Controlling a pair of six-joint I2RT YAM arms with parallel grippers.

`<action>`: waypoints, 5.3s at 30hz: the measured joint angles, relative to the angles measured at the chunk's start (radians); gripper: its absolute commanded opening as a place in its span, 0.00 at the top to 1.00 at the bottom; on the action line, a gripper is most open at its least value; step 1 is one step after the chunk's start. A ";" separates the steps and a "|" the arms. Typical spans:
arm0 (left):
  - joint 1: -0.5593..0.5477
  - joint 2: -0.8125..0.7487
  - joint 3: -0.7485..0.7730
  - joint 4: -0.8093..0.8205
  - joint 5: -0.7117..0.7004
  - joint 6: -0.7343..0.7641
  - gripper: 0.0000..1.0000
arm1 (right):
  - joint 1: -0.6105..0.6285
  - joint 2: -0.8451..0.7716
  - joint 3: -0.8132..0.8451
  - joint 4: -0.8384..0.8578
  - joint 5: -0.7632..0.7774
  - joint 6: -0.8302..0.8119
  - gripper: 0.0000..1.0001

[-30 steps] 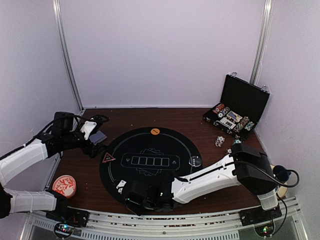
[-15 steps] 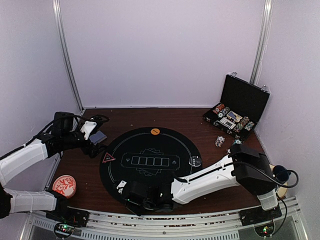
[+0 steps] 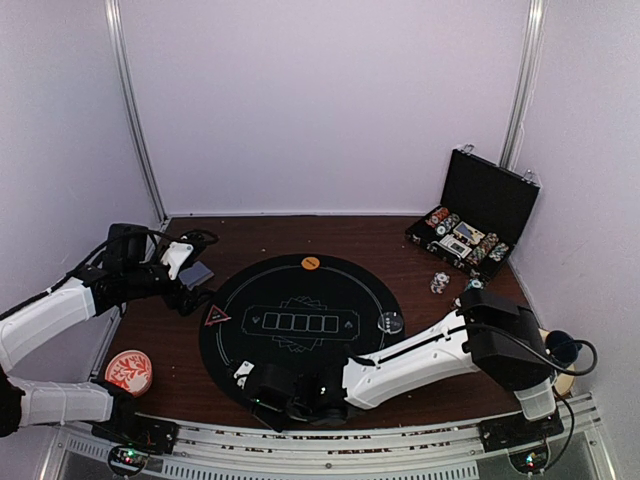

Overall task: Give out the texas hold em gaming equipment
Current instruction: Place the poker chips pile in the small blind area, then pick up the pile of poker chips from the pile of poker chips.

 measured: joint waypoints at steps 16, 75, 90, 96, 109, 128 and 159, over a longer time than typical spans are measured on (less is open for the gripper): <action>0.000 0.000 0.000 0.000 0.000 0.000 0.02 | -0.038 -0.241 -0.030 -0.128 0.058 -0.011 0.00; 0.000 0.002 0.000 0.000 -0.001 0.001 0.02 | -1.036 -0.393 -0.455 -0.035 0.174 0.211 0.19; 0.000 0.014 -0.002 0.000 0.001 0.001 0.02 | -1.048 -0.377 -0.452 -0.012 0.164 0.209 0.31; 0.000 0.016 -0.002 0.000 0.002 0.001 0.02 | -1.049 -0.368 -0.450 -0.005 0.165 0.207 0.36; 0.000 0.016 -0.002 0.000 0.002 0.001 0.02 | -1.050 -0.364 -0.447 0.009 0.165 0.192 0.46; 0.000 0.016 -0.002 0.000 0.002 0.001 0.02 | -1.051 -0.358 -0.439 0.009 0.166 0.188 0.64; 0.000 0.016 -0.002 0.001 0.002 0.001 0.02 | -1.035 -0.378 -0.426 0.003 0.180 0.170 0.71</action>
